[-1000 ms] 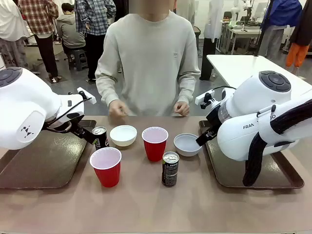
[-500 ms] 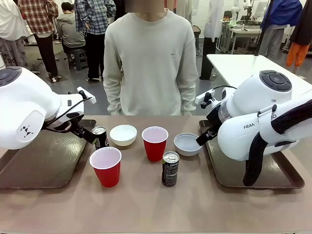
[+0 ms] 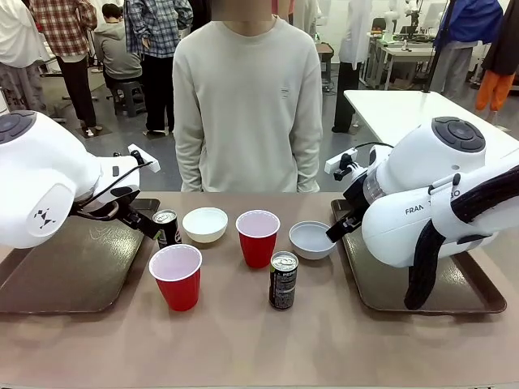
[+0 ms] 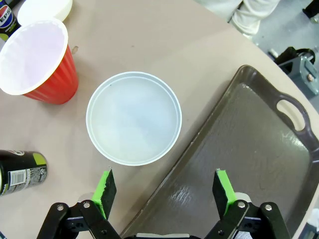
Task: Prepare tableware on both trays.
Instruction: Pick up a Picnic Bowl from the table and place it on a Handle tray.
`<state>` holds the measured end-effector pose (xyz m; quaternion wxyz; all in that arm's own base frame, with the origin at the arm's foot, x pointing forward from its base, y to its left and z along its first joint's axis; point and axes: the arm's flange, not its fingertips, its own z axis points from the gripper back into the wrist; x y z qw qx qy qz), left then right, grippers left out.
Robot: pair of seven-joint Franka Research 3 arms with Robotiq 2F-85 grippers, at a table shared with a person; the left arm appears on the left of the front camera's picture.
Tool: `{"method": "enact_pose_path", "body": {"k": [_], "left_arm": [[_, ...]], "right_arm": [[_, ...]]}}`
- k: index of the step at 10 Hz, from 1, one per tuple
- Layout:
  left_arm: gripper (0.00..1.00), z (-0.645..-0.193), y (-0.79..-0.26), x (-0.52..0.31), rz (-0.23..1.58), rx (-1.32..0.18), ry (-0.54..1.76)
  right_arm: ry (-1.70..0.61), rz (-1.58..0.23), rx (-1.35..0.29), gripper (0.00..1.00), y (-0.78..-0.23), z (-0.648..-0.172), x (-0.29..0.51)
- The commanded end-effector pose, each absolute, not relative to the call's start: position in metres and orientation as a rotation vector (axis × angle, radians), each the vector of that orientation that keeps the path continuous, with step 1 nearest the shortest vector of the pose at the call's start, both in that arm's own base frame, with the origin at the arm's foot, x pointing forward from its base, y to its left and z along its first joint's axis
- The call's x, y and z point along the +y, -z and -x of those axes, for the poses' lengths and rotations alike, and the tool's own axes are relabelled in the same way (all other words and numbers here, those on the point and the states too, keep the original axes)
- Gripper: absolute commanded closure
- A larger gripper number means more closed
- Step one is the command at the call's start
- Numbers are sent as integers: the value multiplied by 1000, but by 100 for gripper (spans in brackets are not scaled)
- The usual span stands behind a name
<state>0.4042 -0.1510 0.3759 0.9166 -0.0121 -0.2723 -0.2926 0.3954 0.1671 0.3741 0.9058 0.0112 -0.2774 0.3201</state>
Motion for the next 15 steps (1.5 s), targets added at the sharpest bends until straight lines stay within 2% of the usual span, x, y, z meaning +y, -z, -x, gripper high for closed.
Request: {"method": "enact_pose_path", "body": {"k": [1, 3, 5, 7, 8, 10, 11, 12, 14, 15], "left_arm": [[0, -404, -377, -151, 25, -562, 602], [0, -404, -376, -151, 25, -560, 602], [0, -347, -434, -126, -15, -610, 626], [0, -287, -464, -88, -17, -543, 687], [0, -275, -461, -77, 17, -474, 721], [0, -249, -439, -64, 70, -350, 751], [0, -246, -428, -65, 44, -342, 724], [0, -320, -508, -91, 31, -398, 725], [0, -309, -508, -83, 42, -340, 727], [0, -323, -502, -65, 369, -364, 726]], "right_arm": [[-661, -23, -573, 0, -374, -395, 167], [-661, -23, -573, 0, -374, -395, 167], [-725, 58, -564, 0, -418, -349, 187], [-664, 130, -490, 0, -449, -293, 187], [-608, 152, -424, 0, -450, -271, 175], [-553, 83, -317, 0, -434, -233, 155], [-530, 116, -306, 0, -424, -222, 148], [-599, 153, -355, 0, -474, -285, 187], [-573, 149, -309, 0, -478, -271, 185], [-590, -273, -346, 0, -482, -279, 150]]}}
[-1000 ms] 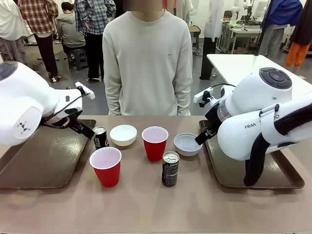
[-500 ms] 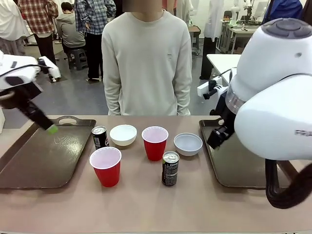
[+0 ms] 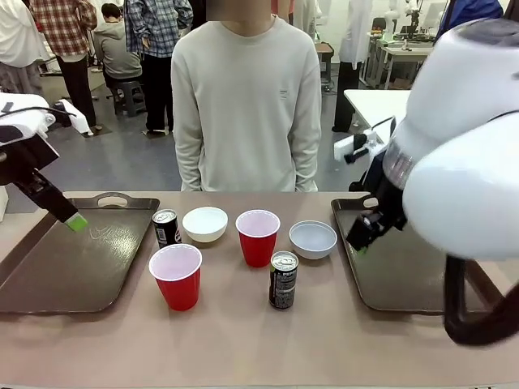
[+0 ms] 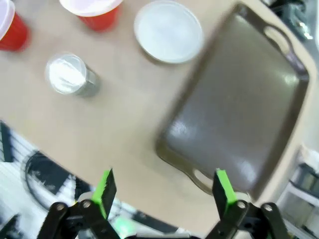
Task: Prepare tableware on both trays.
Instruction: Pick up a Picnic Bowl from the table and place it on a Handle tray.
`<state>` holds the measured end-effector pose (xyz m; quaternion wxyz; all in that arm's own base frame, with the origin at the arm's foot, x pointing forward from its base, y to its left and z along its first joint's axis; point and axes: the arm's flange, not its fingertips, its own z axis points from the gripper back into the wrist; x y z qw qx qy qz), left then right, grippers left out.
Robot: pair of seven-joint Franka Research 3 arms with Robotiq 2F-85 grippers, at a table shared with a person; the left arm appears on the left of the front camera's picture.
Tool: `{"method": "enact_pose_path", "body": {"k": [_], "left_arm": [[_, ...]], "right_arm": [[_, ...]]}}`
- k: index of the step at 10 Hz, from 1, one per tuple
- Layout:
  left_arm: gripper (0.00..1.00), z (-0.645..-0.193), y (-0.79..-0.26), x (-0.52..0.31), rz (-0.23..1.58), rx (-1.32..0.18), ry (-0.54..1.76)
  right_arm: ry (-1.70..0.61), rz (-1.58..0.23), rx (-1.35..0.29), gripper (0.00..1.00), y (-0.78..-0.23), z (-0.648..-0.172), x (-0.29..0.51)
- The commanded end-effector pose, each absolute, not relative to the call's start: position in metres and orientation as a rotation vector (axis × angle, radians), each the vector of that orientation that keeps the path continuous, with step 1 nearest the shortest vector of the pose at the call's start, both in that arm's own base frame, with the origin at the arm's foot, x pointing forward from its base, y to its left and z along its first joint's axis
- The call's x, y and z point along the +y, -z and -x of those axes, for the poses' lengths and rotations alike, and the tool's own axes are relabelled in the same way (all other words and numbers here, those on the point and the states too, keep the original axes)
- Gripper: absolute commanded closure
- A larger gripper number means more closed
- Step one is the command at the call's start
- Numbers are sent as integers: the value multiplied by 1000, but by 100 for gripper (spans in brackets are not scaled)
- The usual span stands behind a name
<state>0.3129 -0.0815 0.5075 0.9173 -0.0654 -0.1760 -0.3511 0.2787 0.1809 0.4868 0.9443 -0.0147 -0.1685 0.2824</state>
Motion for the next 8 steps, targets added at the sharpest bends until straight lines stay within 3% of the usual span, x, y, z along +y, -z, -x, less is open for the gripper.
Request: {"method": "enact_pose_path", "body": {"k": [1, 4, 8], "left_arm": [[0, -326, -500, -42, 546, -393, 666], [0, -321, -497, 13, 815, -474, 520], [0, -330, -485, 85, 798, -390, 283]], "right_arm": [[-556, -490, -387, 0, -484, -277, 104], [-432, -801, -424, 0, -466, -269, 31], [-263, -871, -318, 0, -429, -257, -17]]}}
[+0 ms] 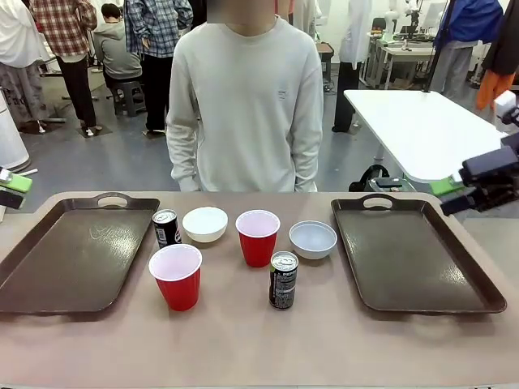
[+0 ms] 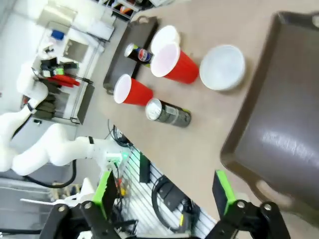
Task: Prepare tableware on both trays.
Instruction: Pick up a Picnic Bowl from the table and place it on a Handle tray.
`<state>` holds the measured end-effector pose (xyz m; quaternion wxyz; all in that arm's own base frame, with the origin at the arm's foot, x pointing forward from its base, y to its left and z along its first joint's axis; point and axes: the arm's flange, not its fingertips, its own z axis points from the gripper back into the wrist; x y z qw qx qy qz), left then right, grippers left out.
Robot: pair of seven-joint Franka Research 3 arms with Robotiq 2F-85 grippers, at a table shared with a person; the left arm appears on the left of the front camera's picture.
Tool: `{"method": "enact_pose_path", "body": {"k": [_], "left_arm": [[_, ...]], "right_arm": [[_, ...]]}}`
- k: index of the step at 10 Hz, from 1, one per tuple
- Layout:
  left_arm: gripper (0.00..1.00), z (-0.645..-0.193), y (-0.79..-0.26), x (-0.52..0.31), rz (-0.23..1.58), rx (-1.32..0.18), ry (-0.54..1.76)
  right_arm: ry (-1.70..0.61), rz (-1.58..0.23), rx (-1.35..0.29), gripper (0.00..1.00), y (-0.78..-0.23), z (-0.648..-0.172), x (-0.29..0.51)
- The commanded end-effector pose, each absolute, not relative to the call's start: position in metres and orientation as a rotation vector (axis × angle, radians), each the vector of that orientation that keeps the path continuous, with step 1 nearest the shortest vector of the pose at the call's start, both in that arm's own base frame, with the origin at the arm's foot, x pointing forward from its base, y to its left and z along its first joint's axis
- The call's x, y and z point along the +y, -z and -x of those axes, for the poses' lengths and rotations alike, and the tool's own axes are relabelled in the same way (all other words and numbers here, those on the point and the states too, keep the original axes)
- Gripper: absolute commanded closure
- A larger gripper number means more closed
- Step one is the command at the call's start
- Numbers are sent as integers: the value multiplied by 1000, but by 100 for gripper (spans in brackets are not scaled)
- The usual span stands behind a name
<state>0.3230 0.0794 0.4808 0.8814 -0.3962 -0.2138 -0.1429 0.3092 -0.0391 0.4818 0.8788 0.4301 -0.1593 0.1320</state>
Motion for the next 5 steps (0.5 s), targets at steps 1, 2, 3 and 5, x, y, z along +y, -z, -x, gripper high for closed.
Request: {"method": "enact_pose_path", "body": {"k": [1, 2, 3, 5], "left_arm": [[0, -326, -484, 94, 780, -372, 273], [0, -329, -484, 106, 771, -365, 258], [0, -328, -483, 111, 766, -367, 245], [0, -324, -483, 107, 684, -438, 245]], "right_arm": [[-248, -862, -297, 0, -426, -250, -22], [-231, -857, -298, 0, -424, -244, -29], [-218, -854, -291, 0, -423, -240, -33], [-233, -823, -298, 0, -422, -236, -31]]}}
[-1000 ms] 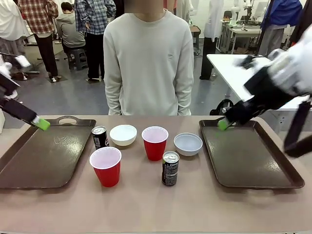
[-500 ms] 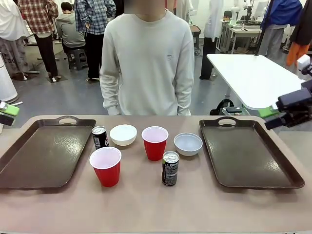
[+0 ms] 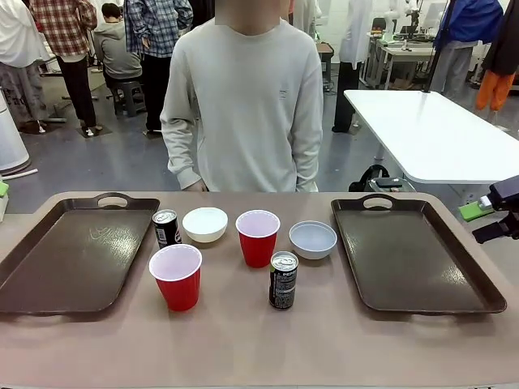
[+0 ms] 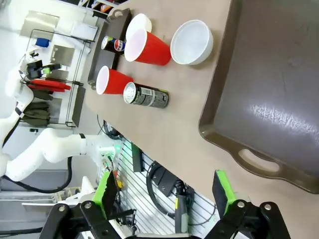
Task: Prepare tableware on both trays.
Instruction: Pick up a Picnic Bowl from the table and place it on a Handle tray.
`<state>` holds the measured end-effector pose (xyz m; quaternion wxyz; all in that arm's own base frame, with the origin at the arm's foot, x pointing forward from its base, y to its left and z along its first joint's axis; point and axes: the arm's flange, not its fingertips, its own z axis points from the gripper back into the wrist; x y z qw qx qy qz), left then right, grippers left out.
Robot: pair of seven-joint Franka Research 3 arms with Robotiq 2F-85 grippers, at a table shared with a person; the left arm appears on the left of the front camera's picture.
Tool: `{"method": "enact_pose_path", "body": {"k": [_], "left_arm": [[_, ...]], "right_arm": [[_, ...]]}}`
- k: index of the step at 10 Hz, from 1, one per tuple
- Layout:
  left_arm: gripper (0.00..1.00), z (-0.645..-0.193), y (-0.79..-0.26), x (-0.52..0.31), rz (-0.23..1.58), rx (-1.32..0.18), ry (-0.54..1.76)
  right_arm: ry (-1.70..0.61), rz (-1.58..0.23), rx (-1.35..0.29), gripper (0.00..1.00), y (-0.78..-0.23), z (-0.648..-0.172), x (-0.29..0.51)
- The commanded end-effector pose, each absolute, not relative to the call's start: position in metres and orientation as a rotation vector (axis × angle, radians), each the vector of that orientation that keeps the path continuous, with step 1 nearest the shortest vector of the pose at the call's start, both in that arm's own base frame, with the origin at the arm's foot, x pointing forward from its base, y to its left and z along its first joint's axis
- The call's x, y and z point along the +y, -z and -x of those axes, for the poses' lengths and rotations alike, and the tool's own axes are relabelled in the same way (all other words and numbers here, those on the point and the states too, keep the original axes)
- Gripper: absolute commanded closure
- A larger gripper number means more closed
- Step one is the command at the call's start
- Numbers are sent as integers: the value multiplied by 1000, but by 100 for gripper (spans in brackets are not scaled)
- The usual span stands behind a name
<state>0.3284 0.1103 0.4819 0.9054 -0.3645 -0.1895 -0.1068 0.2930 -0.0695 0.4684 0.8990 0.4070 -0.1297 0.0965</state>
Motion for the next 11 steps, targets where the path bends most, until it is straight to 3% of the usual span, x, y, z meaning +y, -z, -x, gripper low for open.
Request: {"method": "enact_pose_path", "body": {"k": [1, 9, 11], "left_arm": [[0, -328, -479, 110, 779, -378, 217], [0, -328, -479, 110, 779, -378, 217], [0, -328, -479, 110, 779, -378, 217]], "right_arm": [[-195, -857, -266, 0, -466, -296, -69], [-195, -857, -266, 0, -466, -296, -69], [-163, -783, -248, 0, -483, -297, -62]]}}
